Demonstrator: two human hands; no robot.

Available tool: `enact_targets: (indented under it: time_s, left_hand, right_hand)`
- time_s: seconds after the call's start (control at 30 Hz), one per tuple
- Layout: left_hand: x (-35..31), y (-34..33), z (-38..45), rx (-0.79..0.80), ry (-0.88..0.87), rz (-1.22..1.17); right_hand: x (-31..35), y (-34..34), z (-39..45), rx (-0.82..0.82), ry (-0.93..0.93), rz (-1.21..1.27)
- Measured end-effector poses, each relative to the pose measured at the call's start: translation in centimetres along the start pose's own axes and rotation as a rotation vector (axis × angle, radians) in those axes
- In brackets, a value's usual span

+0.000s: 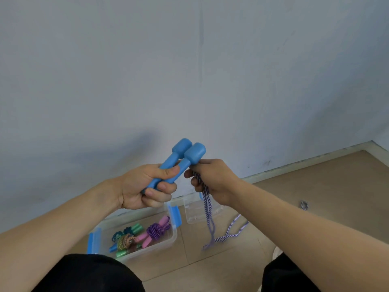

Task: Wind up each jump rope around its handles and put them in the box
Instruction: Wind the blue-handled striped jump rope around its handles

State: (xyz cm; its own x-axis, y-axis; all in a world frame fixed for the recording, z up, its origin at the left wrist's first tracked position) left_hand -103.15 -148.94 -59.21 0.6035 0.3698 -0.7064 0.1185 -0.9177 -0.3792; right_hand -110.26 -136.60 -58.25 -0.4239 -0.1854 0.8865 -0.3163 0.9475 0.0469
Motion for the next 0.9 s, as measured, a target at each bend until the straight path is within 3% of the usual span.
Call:
enact_targets:
  time_s: [0.13, 0.2, 0.3, 0.47, 0.6, 0.77, 0.9]
  left_hand:
    - [0.3, -0.6, 0.5, 0.016, -0.008, -0.011]
    - [0.7, -0.6, 0.7, 0.023, 0.019, -0.007]
    - [0.7, 0.2, 0.6, 0.015, 0.041, -0.025]
    - [0.7, 0.4, 0.4, 0.053, 0.048, -0.046]
    - [0.5, -0.8, 0.5, 0.074, 0.047, -0.084]
    - [-0.6, -0.5, 0.8, -0.075, -0.040, -0.015]
    - [-1.0, 0.7, 1.4, -0.298, -0.104, 0.083]
  right_hand:
    - [-1.4, -0.4, 0.1, -0.106, -0.049, 0.097]
    - [-1.4, -0.6, -0.1, -0.127, 0.090, -0.092]
    - [-0.6, -0.9, -0.7, -0.032, 0.238, -0.292]
    - [-0.4, -1.1, -0.7, 0.149, 0.140, -0.172]
    - [-0.7, -0.9, -0.5, 0.151, 0.044, -0.134]
    - [0.6, 0.1, -0.3, 0.149, 0.135, -0.258]
    - [1.1, 1.6, 0.2, 0.075, 0.165, -0.358]
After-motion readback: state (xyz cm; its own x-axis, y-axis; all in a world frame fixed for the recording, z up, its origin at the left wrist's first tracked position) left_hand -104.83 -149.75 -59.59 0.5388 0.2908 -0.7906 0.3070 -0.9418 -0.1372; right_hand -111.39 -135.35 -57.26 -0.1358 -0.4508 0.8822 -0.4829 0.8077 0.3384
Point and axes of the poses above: each hand's wrist, its own z-axis towards the middle knuckle, its own y-axis out of the back of the hand, x = y × z, the point moved 6 cm from there along z, towards the middle knuckle, and after that the axes turned 15 degrees about -x, right-handed, at the moved point
